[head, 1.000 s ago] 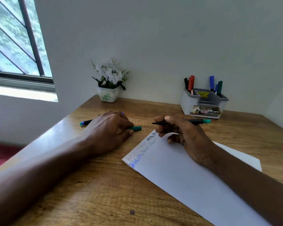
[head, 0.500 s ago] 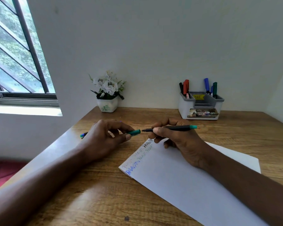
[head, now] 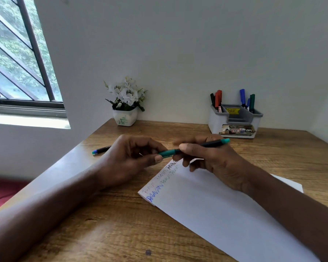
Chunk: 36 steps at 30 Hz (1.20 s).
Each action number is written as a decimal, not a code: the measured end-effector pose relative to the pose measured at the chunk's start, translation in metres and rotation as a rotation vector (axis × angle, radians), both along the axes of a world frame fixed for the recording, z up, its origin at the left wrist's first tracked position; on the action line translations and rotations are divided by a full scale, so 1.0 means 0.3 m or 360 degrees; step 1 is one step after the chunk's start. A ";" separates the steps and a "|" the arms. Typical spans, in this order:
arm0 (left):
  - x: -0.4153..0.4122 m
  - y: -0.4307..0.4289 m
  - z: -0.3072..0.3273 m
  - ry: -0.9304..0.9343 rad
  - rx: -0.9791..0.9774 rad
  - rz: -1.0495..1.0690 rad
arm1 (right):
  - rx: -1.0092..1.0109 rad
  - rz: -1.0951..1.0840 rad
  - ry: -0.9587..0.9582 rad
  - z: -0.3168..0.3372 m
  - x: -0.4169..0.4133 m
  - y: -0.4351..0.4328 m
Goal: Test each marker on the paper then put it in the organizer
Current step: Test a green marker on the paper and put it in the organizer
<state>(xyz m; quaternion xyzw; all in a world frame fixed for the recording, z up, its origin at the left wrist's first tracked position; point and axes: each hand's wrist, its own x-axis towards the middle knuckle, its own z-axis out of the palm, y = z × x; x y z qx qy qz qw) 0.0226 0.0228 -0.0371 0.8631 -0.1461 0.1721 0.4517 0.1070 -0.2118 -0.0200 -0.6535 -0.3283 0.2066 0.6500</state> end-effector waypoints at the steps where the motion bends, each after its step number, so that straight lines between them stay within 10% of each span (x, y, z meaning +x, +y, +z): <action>1: 0.003 -0.002 -0.001 0.0018 -0.0066 -0.0038 | 0.0016 -0.0013 0.0001 0.001 -0.001 -0.001; 16: 0.007 0.017 0.003 0.0213 -0.0398 -0.0301 | 0.0114 -0.0168 -0.0371 -0.018 -0.032 0.031; 25: 0.033 0.053 0.008 -0.0059 0.0623 0.0230 | 0.0342 -0.0487 -0.0874 -0.002 -0.014 -0.007; 36: 0.040 0.026 0.016 0.0512 0.1177 0.0332 | 0.0248 -0.0886 -0.0424 -0.034 0.102 -0.059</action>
